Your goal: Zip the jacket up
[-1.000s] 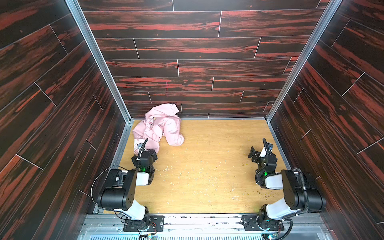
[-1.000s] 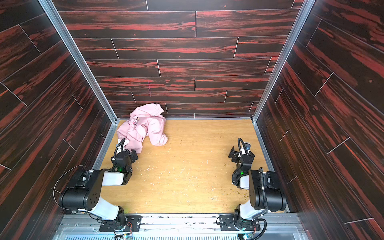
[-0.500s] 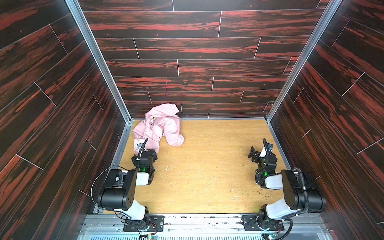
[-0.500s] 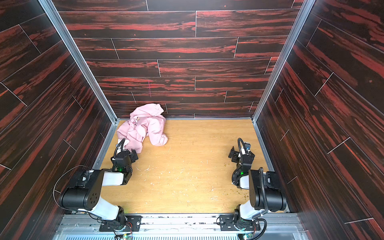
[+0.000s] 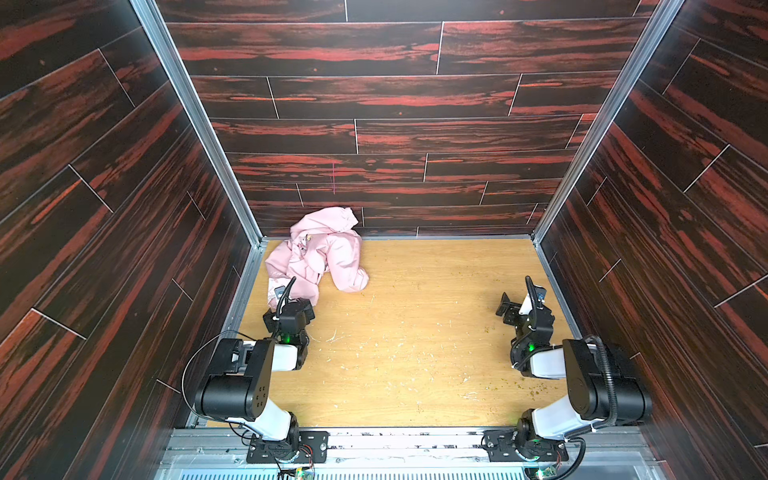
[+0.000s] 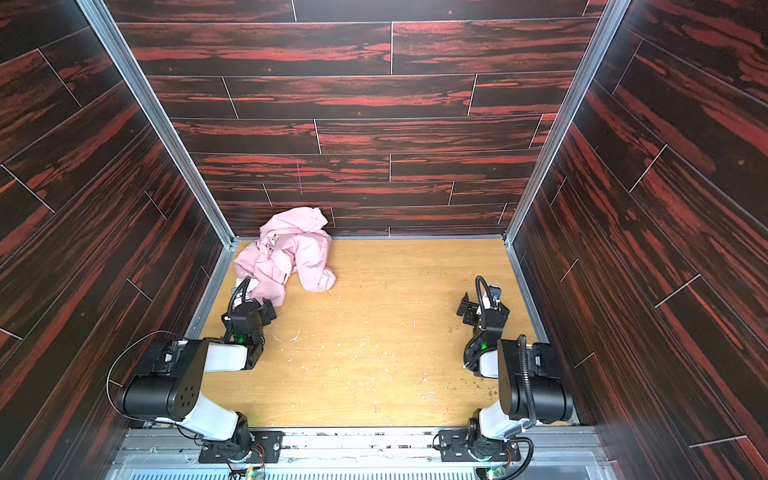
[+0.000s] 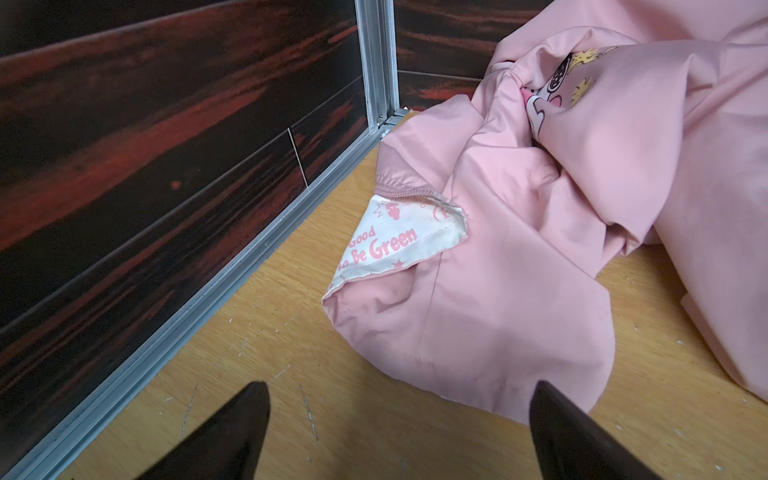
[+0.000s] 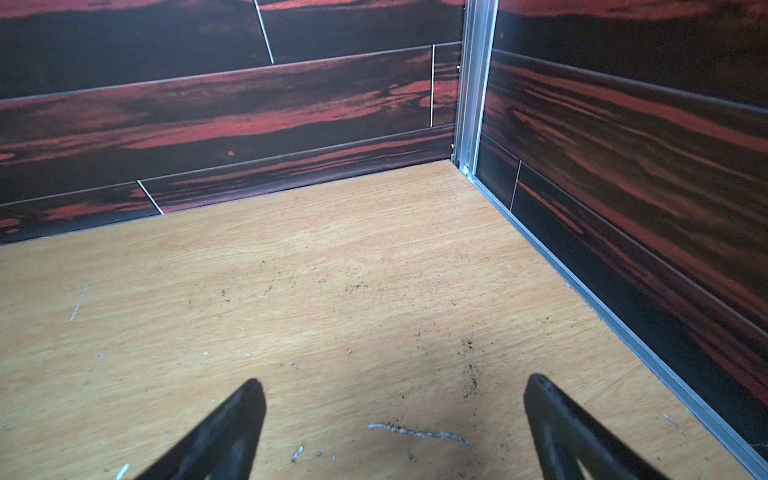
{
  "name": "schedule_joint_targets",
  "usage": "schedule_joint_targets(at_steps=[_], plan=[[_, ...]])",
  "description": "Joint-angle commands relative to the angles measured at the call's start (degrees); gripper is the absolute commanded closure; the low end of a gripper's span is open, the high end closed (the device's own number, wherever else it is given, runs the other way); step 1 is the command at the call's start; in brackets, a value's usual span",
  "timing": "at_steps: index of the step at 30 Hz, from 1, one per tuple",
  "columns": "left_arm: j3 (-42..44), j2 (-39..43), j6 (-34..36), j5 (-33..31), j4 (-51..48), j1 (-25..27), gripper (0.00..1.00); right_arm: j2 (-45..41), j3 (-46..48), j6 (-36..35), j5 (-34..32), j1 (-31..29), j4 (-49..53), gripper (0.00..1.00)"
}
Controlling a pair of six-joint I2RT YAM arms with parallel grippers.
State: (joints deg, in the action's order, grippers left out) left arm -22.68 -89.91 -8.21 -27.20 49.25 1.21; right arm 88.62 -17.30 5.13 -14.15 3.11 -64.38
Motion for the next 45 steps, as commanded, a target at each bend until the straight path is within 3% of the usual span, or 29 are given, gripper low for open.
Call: schedule_joint_targets(at_steps=[1, 22, 26, 29, 32, 36, 40, 45], plan=[[-0.35, 1.58, -0.06, 0.15, 0.23, -0.33, 0.0, 0.68, 0.51, 0.06, -0.44, -0.35, -2.25, 0.01], [-0.37, 1.76, 0.06, -0.02, 0.69, -0.31, 0.01, -0.4, 0.52, 1.05, -2.04, -0.35, -1.38, 0.01], [-3.27, 5.26, 0.79, -1.03, -5.71, -0.29, 0.0, -4.4, 1.9, 0.88, -1.06, 0.04, -0.42, 0.01], [-7.63, 12.39, -0.07, -0.44, -20.41, -0.2, 0.0, -13.67, -1.05, 2.74, -5.93, -0.03, 12.32, 0.01], [-9.77, 18.61, -5.28, -1.74, -26.23, -0.33, 0.0, -21.18, -7.23, 5.88, -7.52, -0.02, 28.73, 0.01], [-18.06, 23.44, -14.82, -1.62, -43.57, -0.28, 0.0, -23.05, -21.78, 12.71, -7.07, 0.14, 55.41, 0.01], [-28.15, 22.33, -21.23, 0.09, -57.91, -0.27, 0.0, -16.17, -39.7, 18.25, -0.22, 1.28, 80.06, 0.01], [-41.24, 16.63, -24.77, 5.95, -69.28, -0.49, 0.0, -9.51, -49.05, 20.84, 14.14, 1.82, 87.48, 0.05]])
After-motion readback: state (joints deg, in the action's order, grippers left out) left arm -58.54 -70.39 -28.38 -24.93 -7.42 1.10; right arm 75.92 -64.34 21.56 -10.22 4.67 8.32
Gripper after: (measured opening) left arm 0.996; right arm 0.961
